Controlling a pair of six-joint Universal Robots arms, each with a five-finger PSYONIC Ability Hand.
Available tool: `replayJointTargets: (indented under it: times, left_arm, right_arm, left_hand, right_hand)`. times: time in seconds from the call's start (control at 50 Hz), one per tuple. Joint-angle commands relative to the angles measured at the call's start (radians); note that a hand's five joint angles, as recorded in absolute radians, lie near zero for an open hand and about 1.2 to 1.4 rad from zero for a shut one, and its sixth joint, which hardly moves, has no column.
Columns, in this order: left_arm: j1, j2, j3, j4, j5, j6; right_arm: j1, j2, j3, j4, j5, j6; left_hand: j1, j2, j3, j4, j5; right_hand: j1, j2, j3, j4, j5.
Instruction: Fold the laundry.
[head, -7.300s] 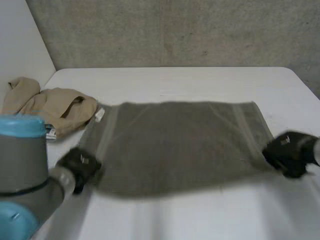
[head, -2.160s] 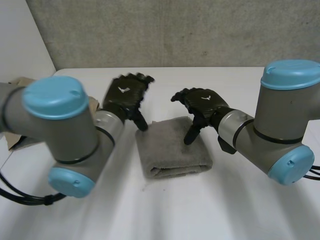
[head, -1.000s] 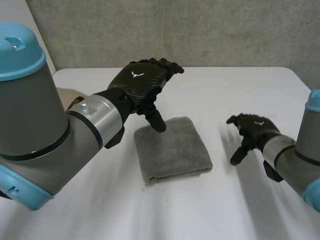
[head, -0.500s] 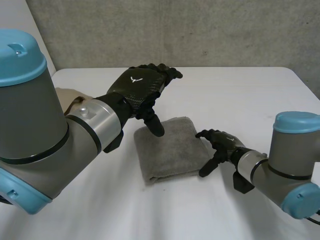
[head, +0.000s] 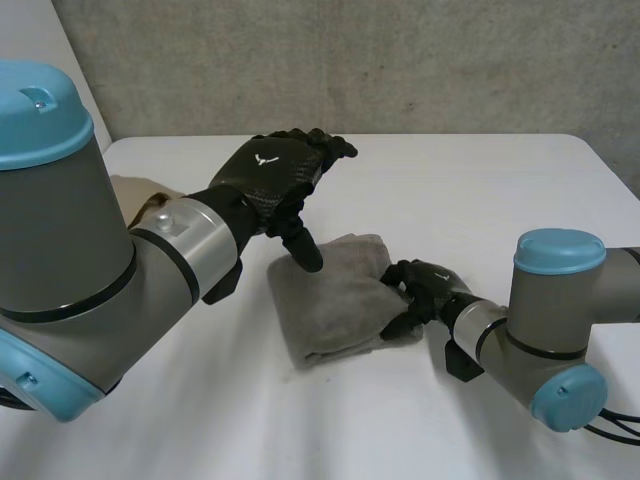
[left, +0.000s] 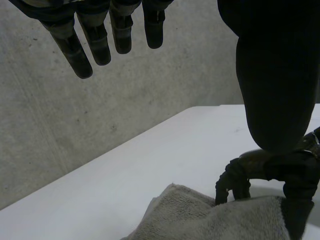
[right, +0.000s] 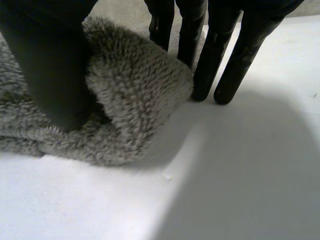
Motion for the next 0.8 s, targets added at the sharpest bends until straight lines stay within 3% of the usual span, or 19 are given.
replayJointTargets:
  times: [0.02, 0.1, 0.24, 0.32, 0.56, 0.7, 0.8]
  left_arm:
    - [0.0, 0.0, -0.009, 0.002, 0.001, 0.0]
    - [0.0, 0.0, -0.009, 0.002, -0.001, 0.0]
    - [0.004, 0.0, -0.01, 0.002, -0.001, 0.0]
    - [0.006, -0.002, -0.01, 0.002, -0.001, 0.0]
    - [0.01, -0.01, -0.003, 0.014, -0.001, 0.009]
    - [0.01, -0.031, 0.006, 0.012, -0.004, 0.011]
    - [0.01, -0.033, 0.016, 0.012, -0.005, 0.011]
  right_arm:
    - [-0.001, -0.001, -0.024, -0.013, 0.015, -0.013]
    - [-0.001, 0.005, -0.06, -0.015, 0.006, -0.032]
    - [0.0, 0.035, -0.159, 0.005, -0.017, -0.184]
    - [0.0, 0.094, -0.276, 0.086, -0.081, -0.308]
    - [-0.069, 0.31, -0.671, 0.2, -0.195, -0.425]
    - [-0.204, 0.456, -0.967, 0.244, -0.166, -0.424]
    - [-0.372, 0.568, -1.205, 0.286, -0.018, -0.431]
  left_hand:
    - [-0.016, -0.027, -0.034, -0.026, -0.045]
    - [-0.016, -0.027, -0.034, -0.026, -0.045]
    - [-0.016, -0.027, -0.034, -0.026, -0.045]
    - [-0.016, -0.027, -0.034, -0.026, -0.045]
    - [-0.016, -0.027, -0.034, -0.026, -0.045]
    - [-0.016, -0.027, -0.034, -0.026, -0.045]
    - [-0.016, -0.027, -0.034, -0.026, -0.045]
  right_hand:
    - [0.617, 0.423, 0.388, 0.413, 0.459]
    - [0.816, 0.622, 0.587, 0.612, 0.658]
    - [0.816, 0.622, 0.587, 0.612, 0.658]
    - [0.816, 0.622, 0.587, 0.612, 0.658]
    - [0.816, 0.622, 0.587, 0.612, 0.658]
    - [0.816, 0.622, 0.587, 0.612, 0.658]
    - [0.816, 0.622, 0.587, 0.612, 0.658]
